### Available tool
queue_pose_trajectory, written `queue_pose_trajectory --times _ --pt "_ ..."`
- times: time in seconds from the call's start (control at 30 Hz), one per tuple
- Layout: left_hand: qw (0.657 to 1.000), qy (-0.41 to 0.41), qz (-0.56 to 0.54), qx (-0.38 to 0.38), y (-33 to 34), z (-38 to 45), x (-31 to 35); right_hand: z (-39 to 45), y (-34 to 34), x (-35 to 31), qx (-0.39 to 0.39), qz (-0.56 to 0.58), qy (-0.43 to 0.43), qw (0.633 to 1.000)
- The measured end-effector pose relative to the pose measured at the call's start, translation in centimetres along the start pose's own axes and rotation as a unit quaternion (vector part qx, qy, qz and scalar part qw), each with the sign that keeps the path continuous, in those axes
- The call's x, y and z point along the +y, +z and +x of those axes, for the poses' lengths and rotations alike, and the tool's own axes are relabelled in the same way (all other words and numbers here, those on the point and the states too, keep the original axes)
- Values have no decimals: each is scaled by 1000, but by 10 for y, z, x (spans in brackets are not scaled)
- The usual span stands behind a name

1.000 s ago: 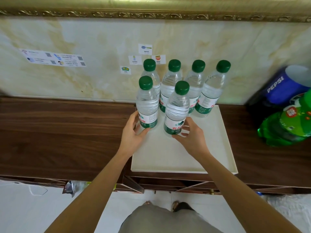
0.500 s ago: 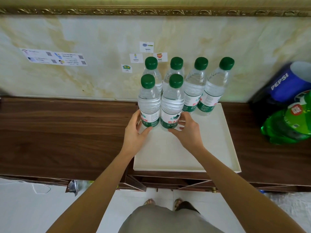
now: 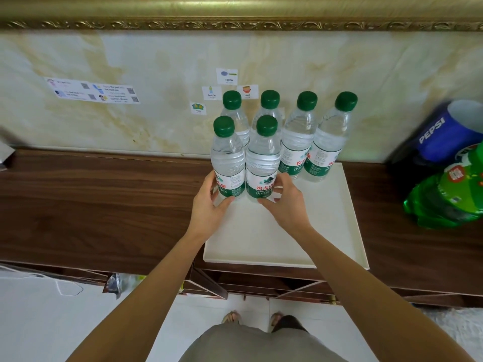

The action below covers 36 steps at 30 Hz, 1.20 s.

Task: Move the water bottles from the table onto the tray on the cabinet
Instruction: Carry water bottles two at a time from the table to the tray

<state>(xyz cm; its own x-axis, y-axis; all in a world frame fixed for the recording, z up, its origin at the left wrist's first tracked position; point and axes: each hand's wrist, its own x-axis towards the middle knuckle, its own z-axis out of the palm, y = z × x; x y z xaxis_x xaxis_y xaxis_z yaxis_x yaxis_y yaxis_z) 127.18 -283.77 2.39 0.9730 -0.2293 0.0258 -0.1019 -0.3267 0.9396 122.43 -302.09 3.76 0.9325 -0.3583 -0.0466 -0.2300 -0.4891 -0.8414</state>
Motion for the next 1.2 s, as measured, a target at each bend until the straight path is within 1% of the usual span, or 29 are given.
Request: queue_pose_trajectory --times 0.1,0.17,0.27,0.33,0.4,0.47,0.53,0.63,0.7,0.8,0.9,1.07,1.13,1.2 --pt "1000 5 8 2 -2 -1 5 -4 -4 2 -4 22 6 1000" --pt "1000 2 16 15 -4 -4 8 -10 -8 2 16 29 10 999" --pt "997 -17 7 69 -11 -14 12 -24 -14 1 50 47 -9 998" --pt "994 -35 -5 99 -20 -24 11 -32 -17 -2 40 56 -28 997" --pt "992 -51 6 111 -34 -35 9 -39 -15 -7 0 44 -57 997" --pt "991 -65 35 111 -51 -49 7 -43 -6 -17 -69 20 -81 994" --pt "988 -61 76 121 -69 -67 6 -49 11 -31 -149 -16 -111 982" --pt "973 -50 188 126 -99 -104 3 -68 49 -54 -241 -60 -154 956" --pt "954 -71 264 122 -124 -132 0 -84 78 -73 -284 -71 -180 939" --pt "923 -106 338 151 -173 -185 -14 -113 135 -108 -336 -101 -234 907" --pt "892 -155 384 181 -239 -254 -37 -158 208 -148 -385 -134 -304 861" --pt "836 -276 435 189 -357 -384 -70 -261 334 -216 -433 -179 -422 776" --pt "811 -318 437 223 -398 -433 -79 -303 381 -244 -447 -192 -464 740" --pt "794 -353 417 268 -433 -481 -85 -346 421 -272 -464 -183 -489 715"
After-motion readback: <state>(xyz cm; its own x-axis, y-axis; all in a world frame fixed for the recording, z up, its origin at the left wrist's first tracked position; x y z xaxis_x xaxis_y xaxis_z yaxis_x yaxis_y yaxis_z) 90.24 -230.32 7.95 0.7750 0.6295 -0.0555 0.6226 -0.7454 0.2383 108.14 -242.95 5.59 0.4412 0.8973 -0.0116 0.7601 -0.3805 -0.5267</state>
